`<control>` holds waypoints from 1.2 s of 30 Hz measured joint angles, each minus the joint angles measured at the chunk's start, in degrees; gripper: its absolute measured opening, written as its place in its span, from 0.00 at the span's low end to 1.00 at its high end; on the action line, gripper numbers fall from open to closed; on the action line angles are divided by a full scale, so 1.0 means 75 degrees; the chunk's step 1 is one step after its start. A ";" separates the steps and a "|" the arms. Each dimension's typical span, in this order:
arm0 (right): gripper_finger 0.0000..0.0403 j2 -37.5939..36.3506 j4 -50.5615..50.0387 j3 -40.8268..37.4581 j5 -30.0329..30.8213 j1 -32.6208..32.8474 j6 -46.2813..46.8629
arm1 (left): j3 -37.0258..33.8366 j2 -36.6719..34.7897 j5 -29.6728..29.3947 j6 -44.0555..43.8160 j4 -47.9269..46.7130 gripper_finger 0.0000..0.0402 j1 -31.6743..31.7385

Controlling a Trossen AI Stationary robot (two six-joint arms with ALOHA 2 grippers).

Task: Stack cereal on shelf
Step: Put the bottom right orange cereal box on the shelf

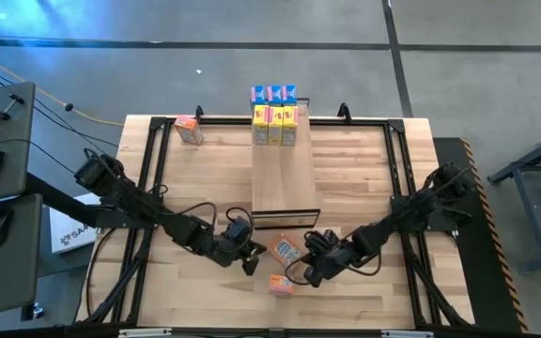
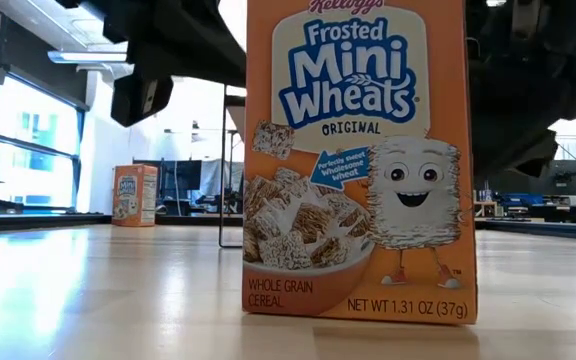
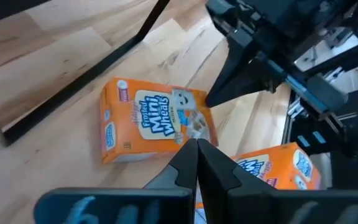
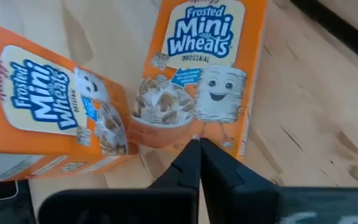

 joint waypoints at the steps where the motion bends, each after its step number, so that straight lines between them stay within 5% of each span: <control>1: 0.00 0.0002 -0.0096 0.0004 -0.0036 -0.0005 0.0061 | 0.0000 0.0000 -0.0012 -0.0059 0.0035 0.00 -0.0002; 19: 0.00 -0.1251 -0.3082 -0.0026 -0.0685 0.0088 -0.0512 | 0.0000 -0.0006 0.0070 -0.0296 -0.0144 0.00 -0.0055; 28: 0.00 -0.1251 -0.1363 -0.0009 0.0544 -0.0062 -0.0790 | 0.0000 -0.0006 0.0087 -0.0256 -0.0197 0.00 -0.0052; 36: 0.00 -0.0456 -0.1346 -0.0006 -0.0460 -0.0271 -0.0706 | 0.0000 -0.0006 0.0161 -0.0319 -0.0194 0.00 -0.0052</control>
